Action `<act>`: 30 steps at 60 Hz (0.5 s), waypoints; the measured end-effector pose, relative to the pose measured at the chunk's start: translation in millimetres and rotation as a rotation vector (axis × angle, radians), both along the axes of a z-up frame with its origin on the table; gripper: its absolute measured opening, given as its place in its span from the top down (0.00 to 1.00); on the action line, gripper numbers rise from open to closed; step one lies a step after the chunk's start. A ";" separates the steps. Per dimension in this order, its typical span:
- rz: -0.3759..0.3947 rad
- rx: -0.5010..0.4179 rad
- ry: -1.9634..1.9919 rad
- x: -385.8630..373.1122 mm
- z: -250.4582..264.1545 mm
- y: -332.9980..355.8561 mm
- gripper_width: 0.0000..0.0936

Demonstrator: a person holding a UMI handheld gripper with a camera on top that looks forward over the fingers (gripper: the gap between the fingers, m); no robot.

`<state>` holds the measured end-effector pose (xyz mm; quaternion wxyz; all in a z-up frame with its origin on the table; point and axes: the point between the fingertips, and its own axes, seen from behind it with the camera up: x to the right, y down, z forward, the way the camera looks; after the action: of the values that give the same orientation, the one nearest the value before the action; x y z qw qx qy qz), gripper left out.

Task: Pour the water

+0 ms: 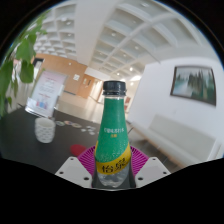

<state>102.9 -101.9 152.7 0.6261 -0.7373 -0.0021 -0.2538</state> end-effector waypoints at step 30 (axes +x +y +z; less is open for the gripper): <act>0.041 0.101 -1.666 -113.3 187.1 189.6 0.54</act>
<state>-10.4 87.8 339.8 0.4564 -0.2794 -0.4666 -0.7042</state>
